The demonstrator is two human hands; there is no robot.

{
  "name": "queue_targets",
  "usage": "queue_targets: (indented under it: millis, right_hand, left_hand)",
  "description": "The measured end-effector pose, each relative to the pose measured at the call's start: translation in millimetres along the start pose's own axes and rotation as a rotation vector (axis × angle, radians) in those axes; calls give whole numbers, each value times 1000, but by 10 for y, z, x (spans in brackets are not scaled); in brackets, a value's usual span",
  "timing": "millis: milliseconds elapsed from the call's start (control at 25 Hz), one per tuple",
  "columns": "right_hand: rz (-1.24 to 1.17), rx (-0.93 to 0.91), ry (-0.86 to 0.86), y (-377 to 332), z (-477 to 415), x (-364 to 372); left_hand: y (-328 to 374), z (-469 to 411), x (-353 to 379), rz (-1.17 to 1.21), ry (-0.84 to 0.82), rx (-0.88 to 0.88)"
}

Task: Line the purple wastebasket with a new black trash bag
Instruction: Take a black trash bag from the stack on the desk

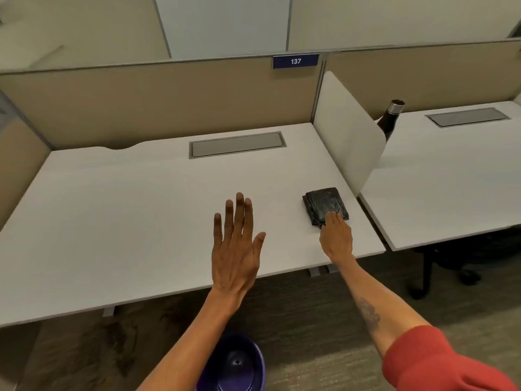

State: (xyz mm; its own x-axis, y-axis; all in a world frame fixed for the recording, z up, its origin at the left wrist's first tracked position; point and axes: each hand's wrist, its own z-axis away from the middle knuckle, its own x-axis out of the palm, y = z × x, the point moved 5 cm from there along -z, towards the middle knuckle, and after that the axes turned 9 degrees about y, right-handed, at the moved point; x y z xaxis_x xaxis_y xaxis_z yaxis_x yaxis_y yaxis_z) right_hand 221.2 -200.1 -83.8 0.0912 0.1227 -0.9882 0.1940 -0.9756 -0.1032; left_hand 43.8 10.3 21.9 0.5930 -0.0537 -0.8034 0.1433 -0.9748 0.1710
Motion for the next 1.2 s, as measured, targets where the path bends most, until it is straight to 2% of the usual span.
queue_targets:
  millis: [200, 520, 760, 1040, 1200]
  right_hand:
    - [35, 12, -1, 161, -478, 290]
    - [112, -100, -21, 80, -718, 500]
    - [152, -42, -39, 94, -729, 477]
    - [-129, 71, 34, 83, -837, 381]
    - [-218, 125, 32, 123, -887, 347]
  left_hand:
    - [-85, -35, 346, -37, -2, -62]
    - [-281, -49, 519, -51, -40, -103]
    - [-416, 9, 526, -55, -74, -124]
    - [-503, 145, 595, -72, -200, -123]
    - [-488, 154, 578, -78, -199, -134]
